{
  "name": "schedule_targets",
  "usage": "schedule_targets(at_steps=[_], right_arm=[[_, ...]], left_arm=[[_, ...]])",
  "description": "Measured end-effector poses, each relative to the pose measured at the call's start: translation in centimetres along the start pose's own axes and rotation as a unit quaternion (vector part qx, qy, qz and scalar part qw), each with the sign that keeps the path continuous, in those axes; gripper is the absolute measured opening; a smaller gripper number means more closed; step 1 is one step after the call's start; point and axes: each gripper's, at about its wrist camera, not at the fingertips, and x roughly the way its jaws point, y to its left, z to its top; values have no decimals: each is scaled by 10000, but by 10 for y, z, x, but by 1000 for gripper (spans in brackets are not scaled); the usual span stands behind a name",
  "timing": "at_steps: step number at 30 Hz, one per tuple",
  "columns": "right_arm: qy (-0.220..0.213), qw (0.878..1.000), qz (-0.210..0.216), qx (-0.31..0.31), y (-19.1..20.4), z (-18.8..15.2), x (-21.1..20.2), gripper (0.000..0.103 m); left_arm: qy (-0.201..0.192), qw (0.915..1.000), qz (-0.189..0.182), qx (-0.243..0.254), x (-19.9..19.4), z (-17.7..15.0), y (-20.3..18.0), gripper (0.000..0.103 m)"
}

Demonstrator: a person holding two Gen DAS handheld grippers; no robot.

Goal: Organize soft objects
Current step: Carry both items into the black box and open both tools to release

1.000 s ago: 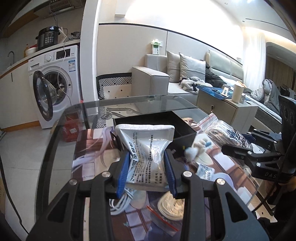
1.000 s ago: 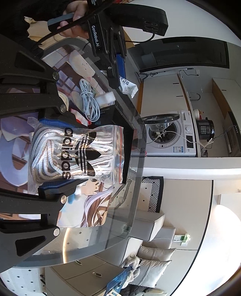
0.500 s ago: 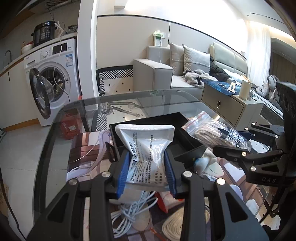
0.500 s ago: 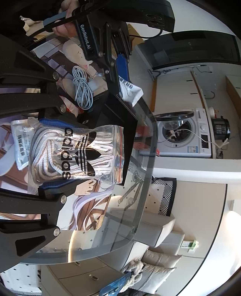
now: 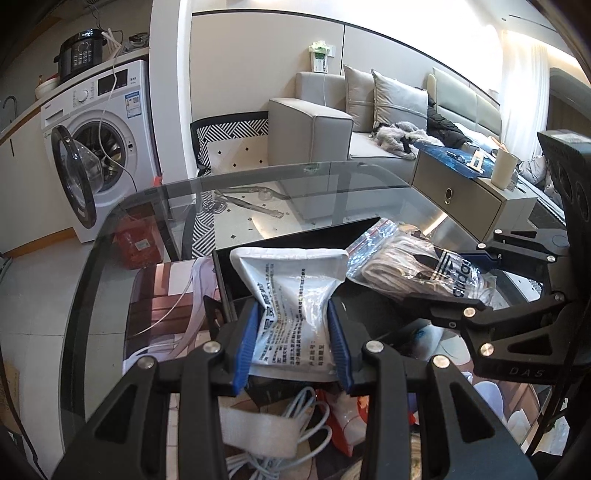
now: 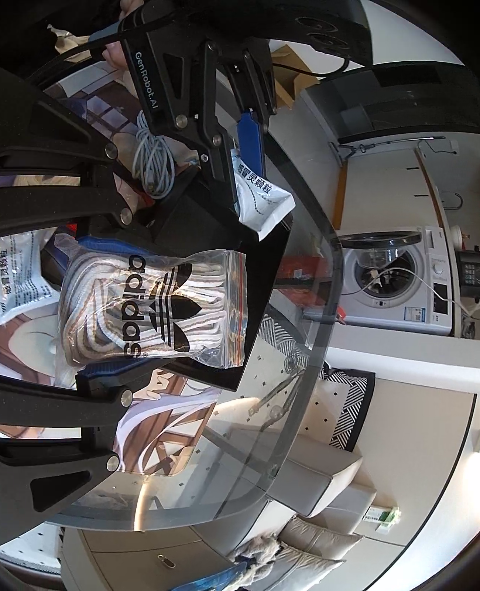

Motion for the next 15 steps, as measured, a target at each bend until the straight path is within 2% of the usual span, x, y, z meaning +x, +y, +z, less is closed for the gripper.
schedule_targets(at_steps=[13,15], right_arm=[[95,9996,121,-245,-8,13,22,45],[68,9995,95,-286,-8,13,24,50]], left_arm=[[159,9998,-18,136,26,10,-4,38],[169,9998,-40,132,27,11,-3,41]])
